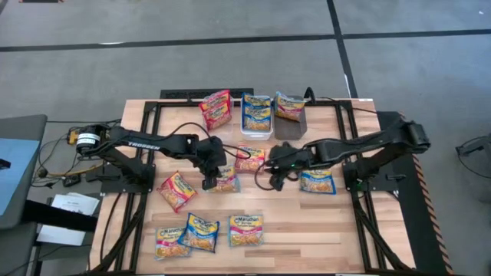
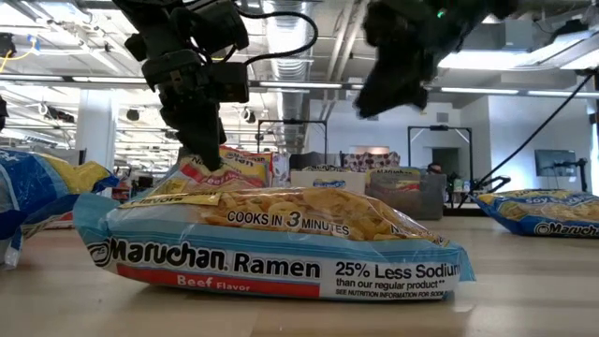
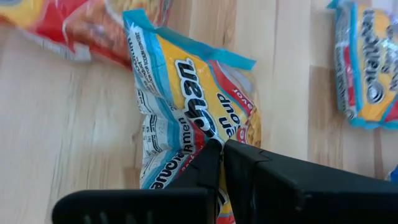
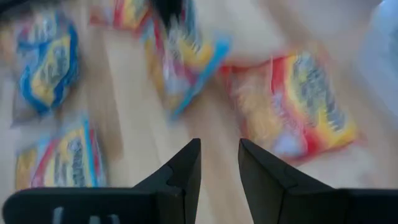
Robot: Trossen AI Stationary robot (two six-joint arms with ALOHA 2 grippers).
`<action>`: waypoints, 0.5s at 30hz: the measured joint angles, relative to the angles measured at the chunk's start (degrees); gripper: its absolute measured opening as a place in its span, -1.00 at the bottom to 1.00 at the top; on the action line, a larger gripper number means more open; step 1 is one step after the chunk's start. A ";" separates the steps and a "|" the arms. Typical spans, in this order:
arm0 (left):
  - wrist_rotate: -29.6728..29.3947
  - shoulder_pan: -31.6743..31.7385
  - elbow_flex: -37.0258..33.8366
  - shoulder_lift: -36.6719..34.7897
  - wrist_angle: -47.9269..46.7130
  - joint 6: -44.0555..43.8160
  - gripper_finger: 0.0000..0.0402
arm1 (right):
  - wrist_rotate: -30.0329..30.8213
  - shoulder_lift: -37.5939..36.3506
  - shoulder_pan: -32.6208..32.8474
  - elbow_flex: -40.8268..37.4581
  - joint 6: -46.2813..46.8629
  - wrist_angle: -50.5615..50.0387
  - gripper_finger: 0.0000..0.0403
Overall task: Sort Maruchan noodles
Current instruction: Put the light blue noodle pack into the black bin
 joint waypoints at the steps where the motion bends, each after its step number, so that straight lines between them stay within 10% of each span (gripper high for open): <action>1: 0.00 -0.18 0.00 0.00 0.67 0.02 -1.00 | -0.59 0.42 -0.04 -0.18 -0.93 -0.83 -0.35; 15: -1.89 -1.36 0.59 1.12 1.47 1.22 -1.00 | -1.09 14.42 -1.57 5.71 -12.18 9.46 -0.35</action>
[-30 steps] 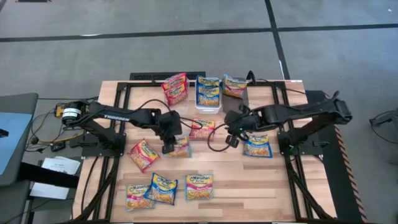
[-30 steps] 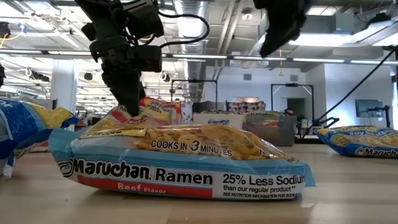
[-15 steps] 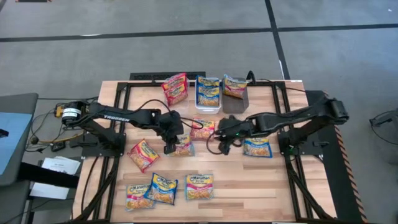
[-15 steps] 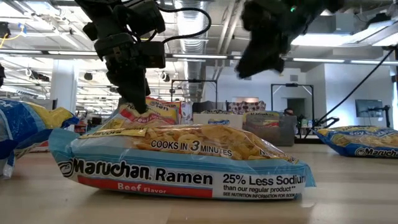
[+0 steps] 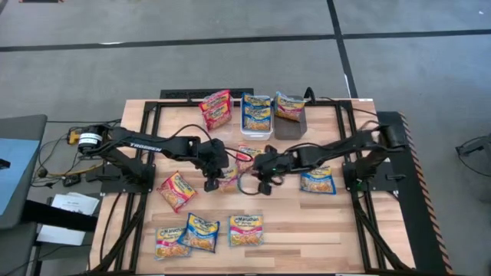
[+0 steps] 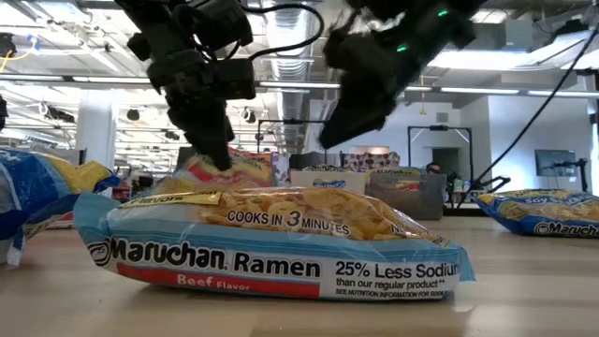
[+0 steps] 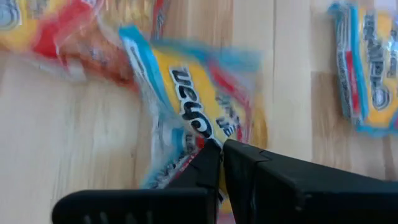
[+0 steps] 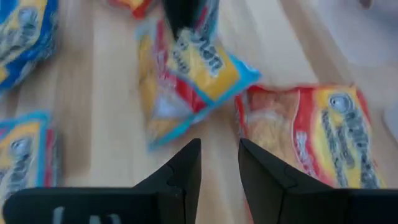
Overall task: Sort Maruchan noodles
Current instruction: Put the light blue noodle pack into the black bin
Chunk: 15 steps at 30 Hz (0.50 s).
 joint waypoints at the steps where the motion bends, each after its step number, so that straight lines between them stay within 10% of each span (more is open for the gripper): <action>1: 0.10 -0.03 -0.04 -0.08 -0.73 -0.07 -1.00 | 0.13 0.84 -0.06 0.51 -0.13 -0.40 -0.35; 15: -0.07 -0.72 0.11 3.44 1.56 0.49 -1.00 | -1.17 6.72 -0.68 8.74 -4.81 -0.96 -0.34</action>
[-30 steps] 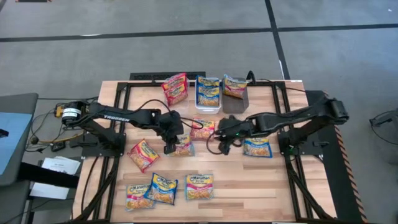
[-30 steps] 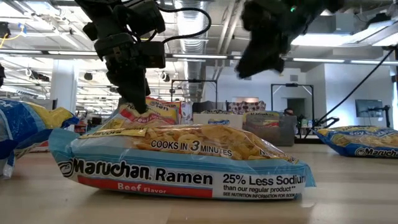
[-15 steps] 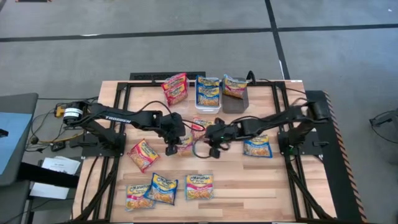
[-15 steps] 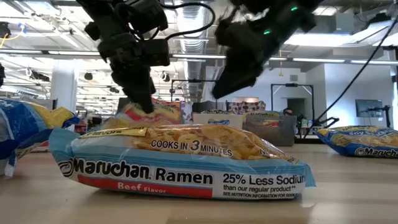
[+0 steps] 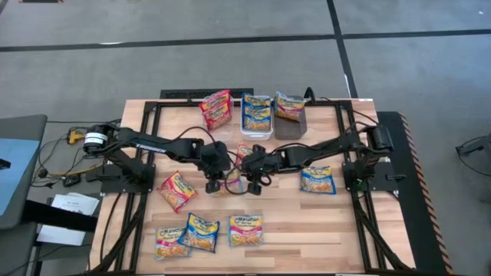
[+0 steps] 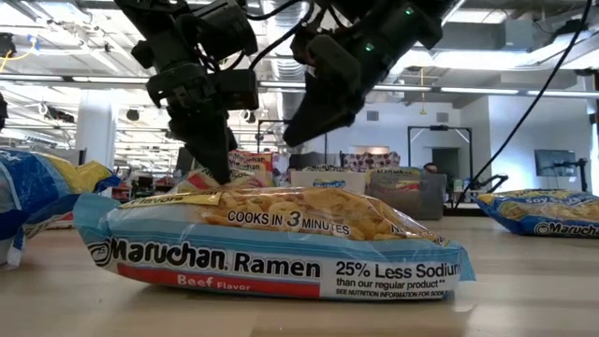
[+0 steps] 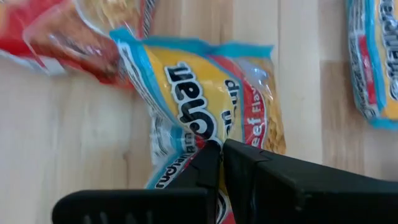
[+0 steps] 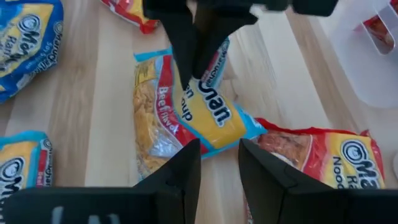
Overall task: Sort Maruchan noodles
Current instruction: Put the light blue noodle pack into the black bin
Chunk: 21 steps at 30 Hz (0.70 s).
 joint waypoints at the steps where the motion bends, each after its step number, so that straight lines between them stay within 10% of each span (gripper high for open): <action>1: 0.00 -0.06 -0.02 -0.04 -0.17 0.03 -1.00 | -0.21 0.00 -0.08 0.06 0.02 0.01 -0.34; 21: -1.15 -2.71 -0.07 -0.14 2.13 0.89 -1.00 | -4.83 0.00 -1.99 0.06 -6.20 0.80 -0.08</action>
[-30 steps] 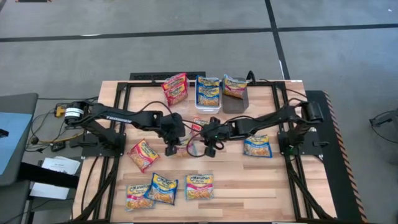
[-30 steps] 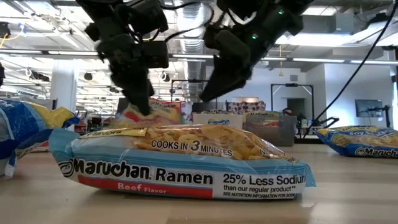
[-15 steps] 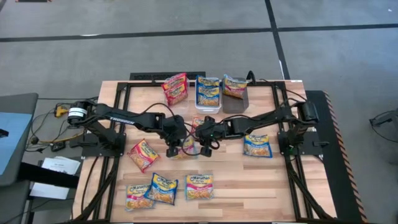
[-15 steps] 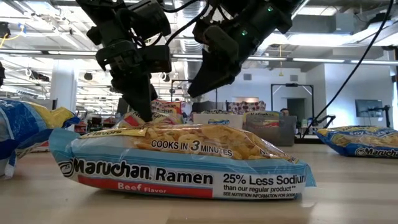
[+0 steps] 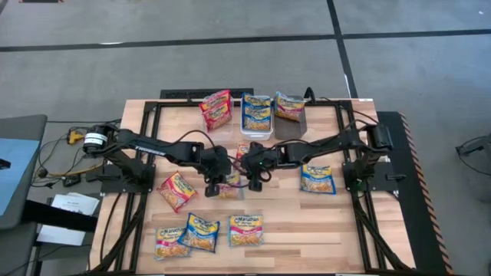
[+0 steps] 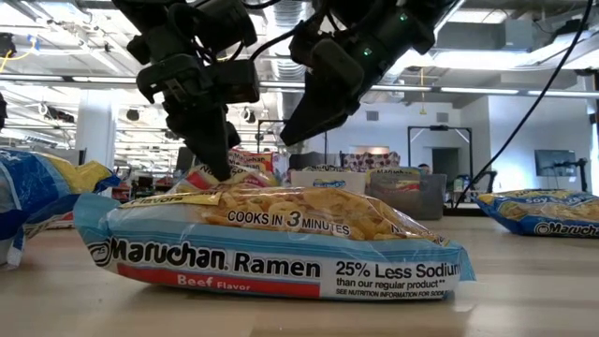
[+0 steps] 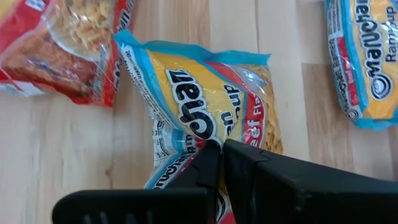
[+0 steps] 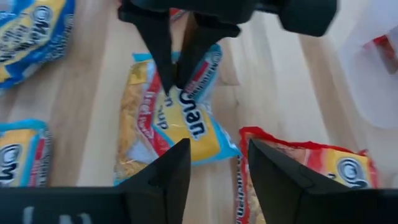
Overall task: Sort Maruchan noodles
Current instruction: Put the light blue noodle pack into the black bin
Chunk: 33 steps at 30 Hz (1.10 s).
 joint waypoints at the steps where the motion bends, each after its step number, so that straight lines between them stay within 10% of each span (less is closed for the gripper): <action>1: -0.35 -0.18 0.00 0.00 0.38 -0.01 -1.00 | -0.83 0.00 -0.04 0.00 0.00 0.02 -0.06; 33: -5.88 -0.57 11.71 -0.02 -5.10 8.24 -1.00 | -5.88 -0.15 -1.48 0.04 -0.20 2.20 -0.04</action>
